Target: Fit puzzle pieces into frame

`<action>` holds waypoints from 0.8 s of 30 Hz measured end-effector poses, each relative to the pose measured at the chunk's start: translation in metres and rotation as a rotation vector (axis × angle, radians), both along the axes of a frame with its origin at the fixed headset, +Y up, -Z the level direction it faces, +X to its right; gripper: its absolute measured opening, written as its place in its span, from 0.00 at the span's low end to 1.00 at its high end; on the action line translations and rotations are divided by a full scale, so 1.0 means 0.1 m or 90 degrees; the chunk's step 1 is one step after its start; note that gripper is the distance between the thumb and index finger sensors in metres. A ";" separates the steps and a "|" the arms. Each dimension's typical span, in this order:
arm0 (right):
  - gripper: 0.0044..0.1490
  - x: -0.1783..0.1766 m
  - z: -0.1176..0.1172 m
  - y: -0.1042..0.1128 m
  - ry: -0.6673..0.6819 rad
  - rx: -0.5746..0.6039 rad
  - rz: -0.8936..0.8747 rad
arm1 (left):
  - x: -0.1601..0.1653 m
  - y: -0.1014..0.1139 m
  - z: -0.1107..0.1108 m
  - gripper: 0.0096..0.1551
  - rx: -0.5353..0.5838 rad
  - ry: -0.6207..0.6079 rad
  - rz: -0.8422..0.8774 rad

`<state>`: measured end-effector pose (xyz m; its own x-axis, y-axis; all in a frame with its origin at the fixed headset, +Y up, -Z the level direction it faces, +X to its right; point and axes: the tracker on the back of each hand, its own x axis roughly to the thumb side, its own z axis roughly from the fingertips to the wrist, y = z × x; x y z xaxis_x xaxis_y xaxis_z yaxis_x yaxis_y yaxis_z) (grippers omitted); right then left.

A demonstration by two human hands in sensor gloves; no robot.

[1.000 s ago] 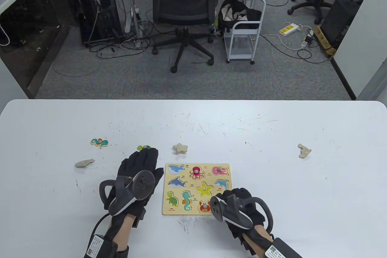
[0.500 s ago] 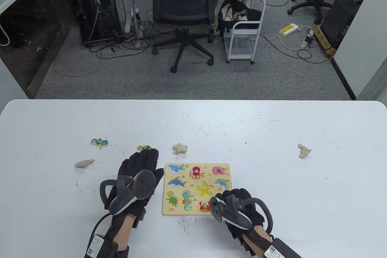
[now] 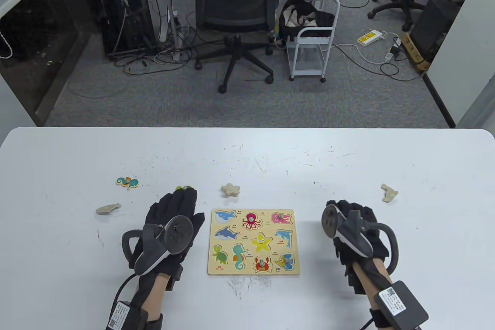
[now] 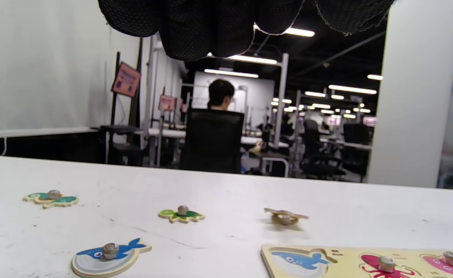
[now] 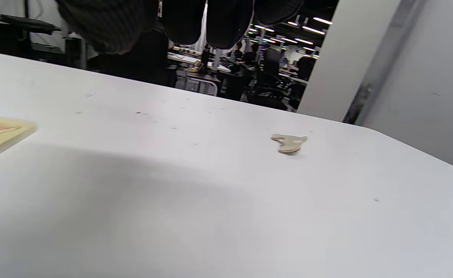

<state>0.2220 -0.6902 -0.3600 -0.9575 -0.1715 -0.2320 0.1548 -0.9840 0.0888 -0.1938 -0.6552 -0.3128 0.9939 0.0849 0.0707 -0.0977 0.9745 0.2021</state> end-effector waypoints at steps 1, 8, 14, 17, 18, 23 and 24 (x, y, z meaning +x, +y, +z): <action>0.39 0.12 -0.07 0.03 -0.027 0.006 -0.006 | -0.01 0.00 0.00 0.41 0.000 0.002 0.001; 0.42 0.80 -0.54 0.09 -0.199 -0.022 -0.062 | -0.08 0.02 0.00 0.40 0.001 0.021 0.005; 0.43 1.18 -0.88 -0.16 -0.304 -0.057 -0.144 | -0.14 -0.01 -0.04 0.41 -0.006 0.040 -0.001; 0.44 1.29 -1.01 -0.34 -0.343 -0.076 -0.173 | -0.16 -0.02 -0.04 0.41 -0.008 0.048 -0.006; 0.44 1.32 -1.04 -0.39 -0.353 -0.081 -0.180 | -0.16 -0.02 -0.04 0.40 -0.009 0.049 -0.006; 0.45 1.43 -1.17 -0.64 -0.413 -0.094 -0.215 | -0.18 -0.02 -0.05 0.40 -0.013 0.058 -0.010; 0.45 1.44 -1.19 -0.67 -0.418 -0.099 -0.224 | -0.18 -0.02 -0.05 0.40 -0.014 0.059 -0.011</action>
<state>0.3655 -0.7568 -0.4786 -0.6348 0.0416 -0.7715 -0.2986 -0.9342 0.1953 -0.2119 -0.6573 -0.3180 0.9974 0.0683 -0.0235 -0.0627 0.9801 0.1884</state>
